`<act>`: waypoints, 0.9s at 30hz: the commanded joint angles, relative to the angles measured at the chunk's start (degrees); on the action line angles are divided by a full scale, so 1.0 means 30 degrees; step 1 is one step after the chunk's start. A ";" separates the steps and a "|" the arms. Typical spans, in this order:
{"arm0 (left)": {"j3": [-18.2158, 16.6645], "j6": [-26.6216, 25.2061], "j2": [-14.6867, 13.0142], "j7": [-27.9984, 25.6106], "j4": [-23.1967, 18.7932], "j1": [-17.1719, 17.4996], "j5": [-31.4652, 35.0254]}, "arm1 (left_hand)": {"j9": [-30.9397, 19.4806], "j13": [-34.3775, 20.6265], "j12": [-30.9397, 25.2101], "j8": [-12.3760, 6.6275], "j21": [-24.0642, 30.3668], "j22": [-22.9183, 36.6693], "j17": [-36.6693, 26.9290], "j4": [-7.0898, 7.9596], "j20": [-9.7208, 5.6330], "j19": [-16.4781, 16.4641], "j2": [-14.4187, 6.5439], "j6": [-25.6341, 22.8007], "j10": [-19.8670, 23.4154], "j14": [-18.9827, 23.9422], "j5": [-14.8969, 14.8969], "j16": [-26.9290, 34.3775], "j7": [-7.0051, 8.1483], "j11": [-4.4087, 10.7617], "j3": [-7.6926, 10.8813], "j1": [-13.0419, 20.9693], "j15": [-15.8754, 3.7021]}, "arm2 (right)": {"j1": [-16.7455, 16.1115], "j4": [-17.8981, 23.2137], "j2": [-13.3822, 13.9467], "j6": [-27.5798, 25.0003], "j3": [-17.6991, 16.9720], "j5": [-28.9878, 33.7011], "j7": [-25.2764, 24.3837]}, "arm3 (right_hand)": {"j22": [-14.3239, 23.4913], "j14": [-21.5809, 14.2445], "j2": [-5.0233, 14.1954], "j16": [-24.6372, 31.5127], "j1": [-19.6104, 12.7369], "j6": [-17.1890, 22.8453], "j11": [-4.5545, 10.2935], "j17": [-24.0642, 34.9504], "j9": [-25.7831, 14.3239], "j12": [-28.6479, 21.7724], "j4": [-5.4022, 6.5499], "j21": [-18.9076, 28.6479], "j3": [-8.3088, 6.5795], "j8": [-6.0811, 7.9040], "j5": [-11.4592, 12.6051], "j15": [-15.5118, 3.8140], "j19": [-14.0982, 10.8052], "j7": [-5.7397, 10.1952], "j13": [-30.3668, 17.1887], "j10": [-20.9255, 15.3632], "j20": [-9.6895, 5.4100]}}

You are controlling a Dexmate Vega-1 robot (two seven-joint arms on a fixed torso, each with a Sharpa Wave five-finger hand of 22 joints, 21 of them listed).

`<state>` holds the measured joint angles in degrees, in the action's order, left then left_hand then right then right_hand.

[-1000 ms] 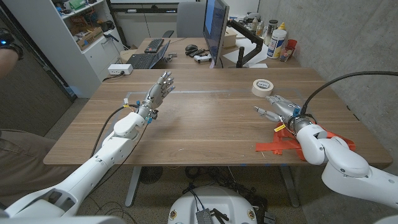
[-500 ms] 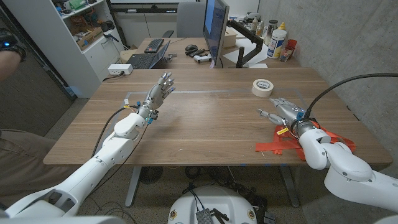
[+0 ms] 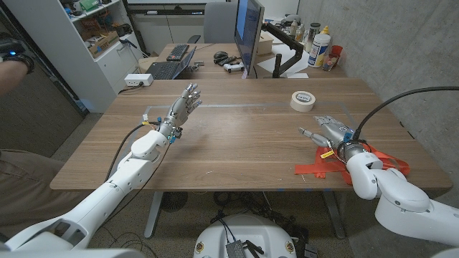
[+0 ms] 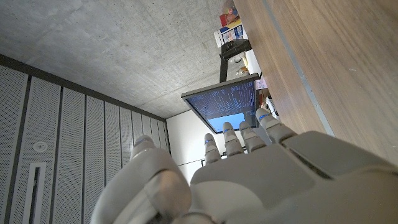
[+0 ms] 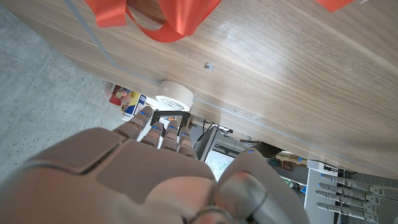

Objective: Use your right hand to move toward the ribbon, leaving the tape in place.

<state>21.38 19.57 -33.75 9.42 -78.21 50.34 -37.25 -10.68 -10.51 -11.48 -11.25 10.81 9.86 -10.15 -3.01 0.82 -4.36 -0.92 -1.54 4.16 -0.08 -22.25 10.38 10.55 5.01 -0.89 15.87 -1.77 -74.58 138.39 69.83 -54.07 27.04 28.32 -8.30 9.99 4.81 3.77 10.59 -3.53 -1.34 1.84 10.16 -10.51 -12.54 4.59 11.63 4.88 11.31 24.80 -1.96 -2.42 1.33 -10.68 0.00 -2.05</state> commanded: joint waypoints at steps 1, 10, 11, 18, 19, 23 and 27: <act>-0.0069 -0.0049 -0.0138 0.0069 -0.0177 0.0139 -0.0075 | -0.0049 -0.0100 -0.0092 -0.0050 0.0091 0.0068 -0.0045 -0.0108 -0.0146 -0.0054 -0.0030 -0.0128 0.0090 -0.0081 -0.0137 0.0122 0.0109 0.0000 0.0021 0.0102 -0.1097 | -0.0237 -0.0145 0.0101 -0.0579 0.0122 -0.0801 -0.0861 | 0.0068 -0.0060 0.0172 -0.0004 -0.0098 0.0112 0.0228 0.0010 -0.0074 0.0008 -0.0097 -0.0009 0.0030 -0.0004 0.0130 -0.1212 -0.0174 0.0083 -0.0021 -0.0010 0.0058; -0.0126 0.0023 -0.0148 0.0120 -0.0037 0.0115 -0.0107 | -0.0049 -0.0100 -0.0088 -0.0043 0.0091 0.0068 -0.0045 -0.0122 -0.0143 -0.0055 -0.0035 -0.0124 0.0088 -0.0090 -0.0142 0.0118 0.0116 0.0008 0.0017 0.0106 -0.1087 | 0.0123 -0.0381 0.0174 -0.0834 0.0469 -0.1332 -0.1074 | 0.0068 -0.0086 0.0182 -0.0003 -0.0145 0.0095 0.0212 0.0011 -0.0077 0.0010 -0.0123 -0.0012 0.0029 -0.0015 0.0191 -0.1234 -0.0218 0.0093 -0.0023 -0.0013 0.0066; -0.0135 0.0029 -0.0161 0.0146 -0.0056 0.0124 -0.0126 | -0.0049 -0.0100 -0.0087 -0.0046 0.0091 0.0068 -0.0045 -0.0124 -0.0142 -0.0057 -0.0036 -0.0132 0.0086 -0.0090 -0.0142 0.0118 0.0102 0.0010 0.0016 0.0107 -0.1087 | 0.0144 -0.0441 0.0170 -0.0791 0.0465 -0.1438 -0.1126 | 0.0068 -0.0086 0.0184 -0.0004 -0.0150 0.0095 0.0216 0.0011 -0.0077 0.0009 -0.0127 -0.0009 0.0029 -0.0016 0.0198 -0.1228 -0.0231 0.0100 -0.0024 -0.0015 0.0074; -0.0173 0.0022 -0.0206 0.0056 -0.0122 0.0187 -0.0099 | -0.0049 -0.0100 -0.0088 -0.0043 0.0091 0.0068 -0.0045 -0.0137 -0.0141 -0.0055 -0.0040 -0.0136 0.0099 -0.0085 -0.0147 0.0120 0.0105 -0.0017 0.0012 0.0112 -0.1084 | 0.0342 -0.0662 0.0248 -0.0811 0.0619 -0.1841 -0.1384 | 0.0068 -0.0124 0.0202 0.0002 -0.0195 0.0079 0.0253 0.0010 -0.0079 0.0022 -0.0149 -0.0018 0.0020 -0.0024 0.0244 -0.1229 -0.0249 0.0102 -0.0025 0.0012 0.0074; -0.0172 0.0020 -0.0220 0.0063 -0.0158 0.0212 -0.0103 | -0.0049 -0.0100 -0.0088 -0.0041 0.0090 0.0068 -0.0045 -0.0140 -0.0142 -0.0053 -0.0042 -0.0133 0.0101 -0.0092 -0.0149 0.0118 0.0103 -0.0003 0.0012 0.0113 -0.1075 | 0.0286 -0.0659 0.0291 -0.0815 0.0572 -0.1934 -0.1470 | 0.0068 -0.0133 0.0203 0.0005 -0.0197 0.0074 0.0256 0.0010 -0.0079 0.0023 -0.0151 -0.0018 0.0019 -0.0026 0.0247 -0.1222 -0.0251 0.0102 -0.0025 0.0015 0.0073; -0.0173 -0.0049 -0.0268 -0.0016 -0.0337 0.0311 -0.0092 | -0.0049 -0.0100 -0.0086 -0.0043 0.0090 0.0068 -0.0045 -0.0146 -0.0137 -0.0054 -0.0045 -0.0142 0.0102 -0.0098 -0.0150 0.0115 0.0099 -0.0006 0.0010 0.0116 -0.1089 | -0.0009 -0.0711 0.0379 -0.0936 0.0304 -0.2415 -0.1869 | 0.0068 -0.0135 0.0212 0.0001 -0.0219 0.0070 0.0259 0.0009 -0.0080 0.0029 -0.0162 -0.0024 0.0015 -0.0028 0.0268 -0.1218 -0.0251 0.0101 -0.0025 0.0027 0.0068; -0.0165 -0.0091 -0.0337 -0.0014 -0.0446 0.0358 -0.0067 | -0.0049 -0.0100 -0.0085 -0.0045 0.0089 0.0068 -0.0045 -0.0152 -0.0145 -0.0051 -0.0047 -0.0152 0.0104 -0.0093 -0.0152 0.0118 0.0095 -0.0001 0.0008 0.0117 -0.1095 | -0.0087 -0.0775 0.0372 -0.1131 0.0288 -0.2736 -0.2146 | 0.0068 -0.0139 0.0220 -0.0001 -0.0241 0.0061 0.0263 0.0009 -0.0081 0.0025 -0.0173 -0.0028 0.0010 -0.0032 0.0291 -0.1225 -0.0261 0.0123 -0.0026 0.0016 0.0068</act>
<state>20.94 19.51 -34.41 9.66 -78.67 50.98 -37.52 -10.68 -10.51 -11.48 -11.25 10.81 9.87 -10.15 -3.00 0.82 -4.36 -0.92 -1.54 4.16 -0.08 -22.47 10.38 10.55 5.00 -0.89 15.87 -1.77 -74.22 136.67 70.61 -56.52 28.38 22.68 -12.74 9.99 4.59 4.38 10.59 -4.13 -1.33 2.16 10.16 -10.51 -12.54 4.35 11.63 4.64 11.31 25.30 -1.74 -2.72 1.33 -10.68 0.33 -1.74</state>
